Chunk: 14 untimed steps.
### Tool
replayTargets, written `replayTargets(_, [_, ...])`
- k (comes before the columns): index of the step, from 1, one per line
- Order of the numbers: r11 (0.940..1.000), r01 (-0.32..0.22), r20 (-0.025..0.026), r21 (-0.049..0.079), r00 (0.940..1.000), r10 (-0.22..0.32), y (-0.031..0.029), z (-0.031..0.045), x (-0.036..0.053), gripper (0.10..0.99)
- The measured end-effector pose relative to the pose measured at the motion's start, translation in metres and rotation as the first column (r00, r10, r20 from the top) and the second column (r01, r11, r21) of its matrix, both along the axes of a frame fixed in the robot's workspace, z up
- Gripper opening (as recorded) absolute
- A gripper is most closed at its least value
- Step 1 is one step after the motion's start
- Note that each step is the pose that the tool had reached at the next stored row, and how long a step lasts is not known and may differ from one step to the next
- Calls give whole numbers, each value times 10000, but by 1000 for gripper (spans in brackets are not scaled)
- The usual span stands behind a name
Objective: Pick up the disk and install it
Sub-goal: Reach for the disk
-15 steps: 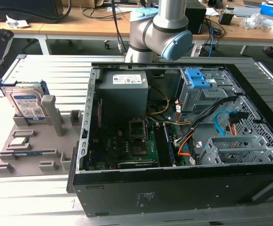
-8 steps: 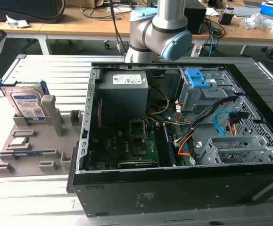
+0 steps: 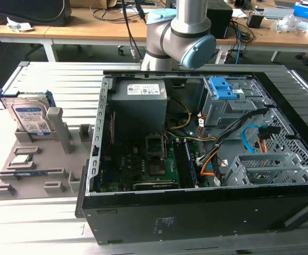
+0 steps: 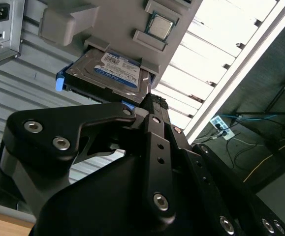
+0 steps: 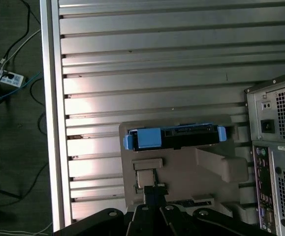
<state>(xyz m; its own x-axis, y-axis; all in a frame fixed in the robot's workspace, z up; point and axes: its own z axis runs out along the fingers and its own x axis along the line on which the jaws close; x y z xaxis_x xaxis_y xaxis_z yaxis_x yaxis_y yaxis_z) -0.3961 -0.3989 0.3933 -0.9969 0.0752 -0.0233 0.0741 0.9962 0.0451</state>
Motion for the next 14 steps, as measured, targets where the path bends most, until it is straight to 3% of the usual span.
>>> replayTargets(14, [10000, 0, 1, 0, 10000, 0, 0, 0, -130, 106])
